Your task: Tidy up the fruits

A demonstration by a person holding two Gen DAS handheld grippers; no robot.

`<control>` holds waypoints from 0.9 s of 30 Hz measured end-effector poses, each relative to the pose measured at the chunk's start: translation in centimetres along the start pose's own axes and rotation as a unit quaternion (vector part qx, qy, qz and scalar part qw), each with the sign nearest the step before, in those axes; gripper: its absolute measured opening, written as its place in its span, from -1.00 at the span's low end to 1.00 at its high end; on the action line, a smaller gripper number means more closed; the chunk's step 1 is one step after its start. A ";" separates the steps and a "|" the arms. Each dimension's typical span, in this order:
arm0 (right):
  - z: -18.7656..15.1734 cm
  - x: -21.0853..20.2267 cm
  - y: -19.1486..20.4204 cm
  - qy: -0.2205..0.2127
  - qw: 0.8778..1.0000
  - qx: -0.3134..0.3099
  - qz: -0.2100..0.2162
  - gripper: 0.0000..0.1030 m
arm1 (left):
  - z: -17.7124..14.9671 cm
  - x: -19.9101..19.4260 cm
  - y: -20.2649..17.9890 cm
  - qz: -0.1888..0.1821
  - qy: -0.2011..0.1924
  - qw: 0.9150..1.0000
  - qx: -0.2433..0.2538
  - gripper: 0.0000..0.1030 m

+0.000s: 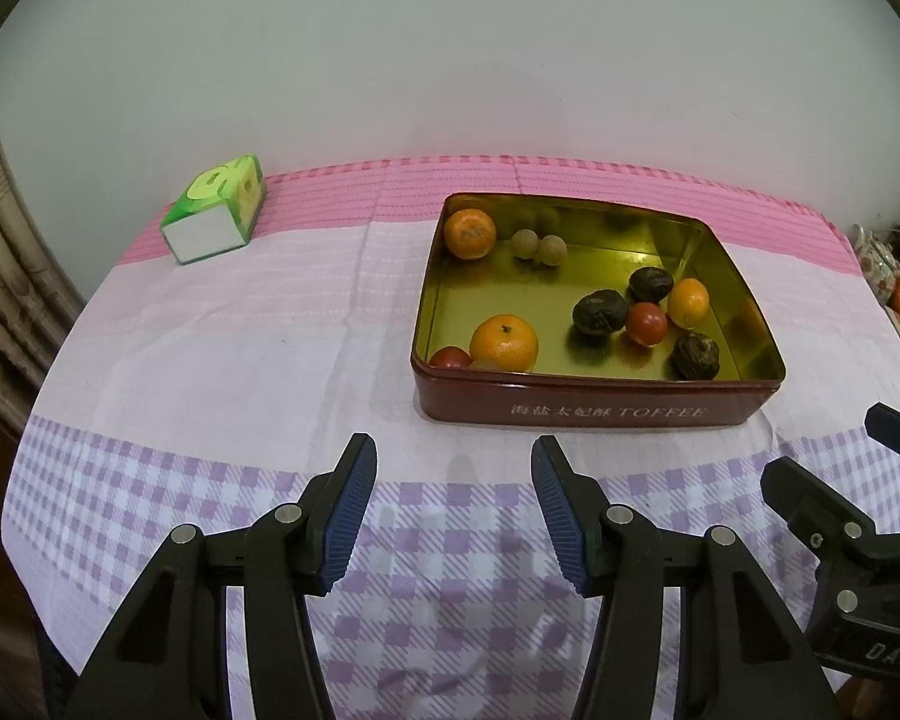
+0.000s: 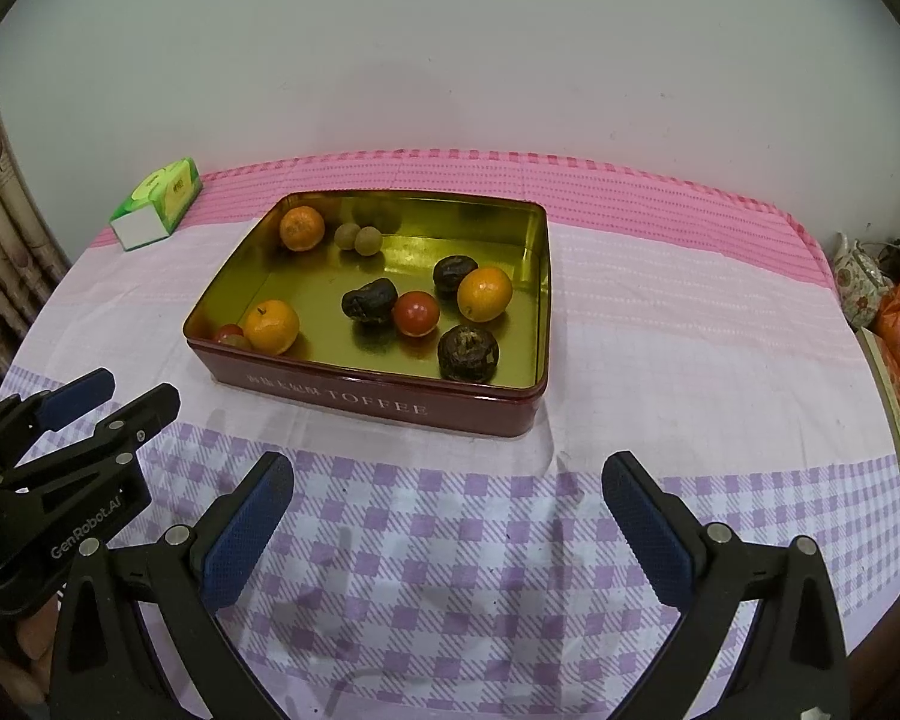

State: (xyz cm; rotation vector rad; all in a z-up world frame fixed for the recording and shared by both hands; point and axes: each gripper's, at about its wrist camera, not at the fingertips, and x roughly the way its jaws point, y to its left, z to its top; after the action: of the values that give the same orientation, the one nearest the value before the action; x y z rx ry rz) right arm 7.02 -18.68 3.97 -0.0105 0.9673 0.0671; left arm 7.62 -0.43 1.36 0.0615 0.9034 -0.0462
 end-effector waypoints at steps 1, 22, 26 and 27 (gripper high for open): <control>0.0 0.0 0.0 0.000 1.000 0.000 0.000 0.98 | 0.0 0.0 0.0 0.000 0.000 1.000 0.000 0.07; -0.3 0.1 0.0 0.003 1.000 0.001 0.002 0.98 | 0.0 0.0 -0.3 -0.001 0.001 1.000 0.002 0.07; -0.3 0.2 0.0 0.003 1.000 0.001 0.002 0.98 | -0.1 0.0 -0.3 -0.001 0.001 1.000 0.002 0.07; -0.3 0.2 0.0 0.003 1.000 0.001 0.002 0.98 | -0.1 0.0 -0.3 0.000 0.001 1.000 0.002 0.07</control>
State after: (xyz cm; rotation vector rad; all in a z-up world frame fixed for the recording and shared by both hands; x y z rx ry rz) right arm 6.85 -18.73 3.65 -0.0067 0.9740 0.0688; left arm 7.53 -0.74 1.34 0.0647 0.9057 -0.0484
